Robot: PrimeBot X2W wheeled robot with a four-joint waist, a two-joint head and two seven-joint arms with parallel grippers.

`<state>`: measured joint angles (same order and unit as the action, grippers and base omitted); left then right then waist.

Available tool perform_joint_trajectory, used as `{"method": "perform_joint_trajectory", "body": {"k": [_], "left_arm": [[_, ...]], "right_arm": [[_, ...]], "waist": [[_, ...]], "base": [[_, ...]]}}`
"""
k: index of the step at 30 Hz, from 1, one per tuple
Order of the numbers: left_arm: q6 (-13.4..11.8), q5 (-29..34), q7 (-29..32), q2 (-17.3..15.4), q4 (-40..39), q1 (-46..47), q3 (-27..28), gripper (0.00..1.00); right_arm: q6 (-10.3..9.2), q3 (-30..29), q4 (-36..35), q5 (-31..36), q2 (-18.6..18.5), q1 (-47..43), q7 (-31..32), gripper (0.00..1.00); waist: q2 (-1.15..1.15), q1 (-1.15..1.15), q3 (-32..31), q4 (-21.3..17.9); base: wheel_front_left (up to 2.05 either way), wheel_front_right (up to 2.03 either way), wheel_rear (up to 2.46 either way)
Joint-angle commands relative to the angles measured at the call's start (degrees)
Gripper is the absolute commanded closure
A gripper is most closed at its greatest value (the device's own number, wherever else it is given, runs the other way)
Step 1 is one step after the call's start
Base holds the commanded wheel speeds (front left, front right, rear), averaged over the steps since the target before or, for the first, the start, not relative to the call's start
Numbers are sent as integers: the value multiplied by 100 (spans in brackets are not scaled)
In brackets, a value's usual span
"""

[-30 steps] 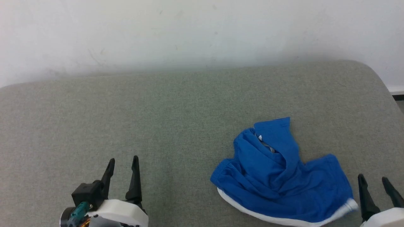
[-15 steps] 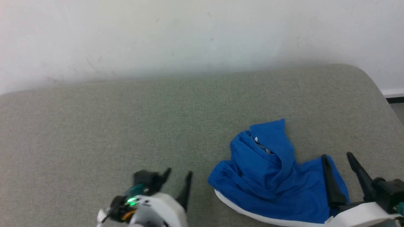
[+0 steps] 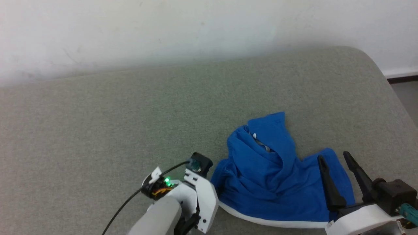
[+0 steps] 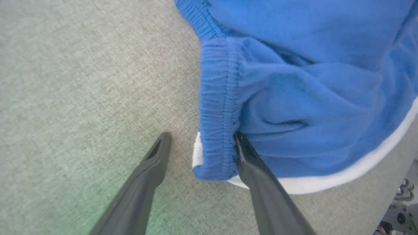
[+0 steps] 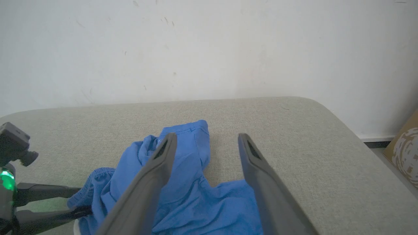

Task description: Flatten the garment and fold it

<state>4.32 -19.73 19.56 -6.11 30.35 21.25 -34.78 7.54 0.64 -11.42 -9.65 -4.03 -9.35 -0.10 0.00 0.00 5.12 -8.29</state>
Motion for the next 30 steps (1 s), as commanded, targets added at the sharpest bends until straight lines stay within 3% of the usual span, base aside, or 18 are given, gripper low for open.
{"method": "perform_joint_trajectory", "body": {"k": [1, 3, 4, 5, 6, 11, 19, 25, 30], "left_arm": [[60, 63, 149, -3, 169, 99, -94, 0], [131, 84, 557, -19, 485, 202, -269, 0], [170, 41, 751, -19, 598, 224, -335, 20], [202, 9, 891, -33, 667, 244, -396, 56], [226, -43, 1005, -48, 709, 245, -436, 100], [228, -265, 993, -214, 534, 124, -376, 100], [-599, -569, 89, -597, -723, -626, 410, 100], [-1218, -661, -202, -896, -1951, -1432, 847, 100], [-1535, -701, -234, -1019, -2721, -1941, 1004, 100]], "right_arm": [[-5, 18, 40, -37, -7, 78, -32, 0], [-5, 22, 94, -69, -4, 105, -63, 0], [-5, 23, 119, -82, -1, 115, -76, 0], [-5, 26, 141, -88, 0, 125, -87, 0], [-5, 25, 160, -92, 1, 133, -97, 0], [-5, -74, 208, -89, 13, 132, -114, 0], [-5, -213, 328, -255, -59, 12, 322, 0], [-5, -316, 706, -618, -345, -219, 1481, 0], [-5, -83, 1046, -1015, -613, -406, 2589, 0]], "waist": [[0, 0, 145, -145], [0, 0, 178, -184], [0, 0, 180, -198], [0, 0, 180, -210], [0, 0, 176, -217], [0, 0, 100, -139], [0, 0, -50, 109], [0, 0, -84, 263], [0, 0, -106, 395]], "base": [[0, 0, 0], [0, 0, 0], [0, 0, 0], [0, 0, 0], [0, 0, 0], [0, 0, 0], [0, 0, 0], [0, 0, 0], [0, 0, 0]]}}
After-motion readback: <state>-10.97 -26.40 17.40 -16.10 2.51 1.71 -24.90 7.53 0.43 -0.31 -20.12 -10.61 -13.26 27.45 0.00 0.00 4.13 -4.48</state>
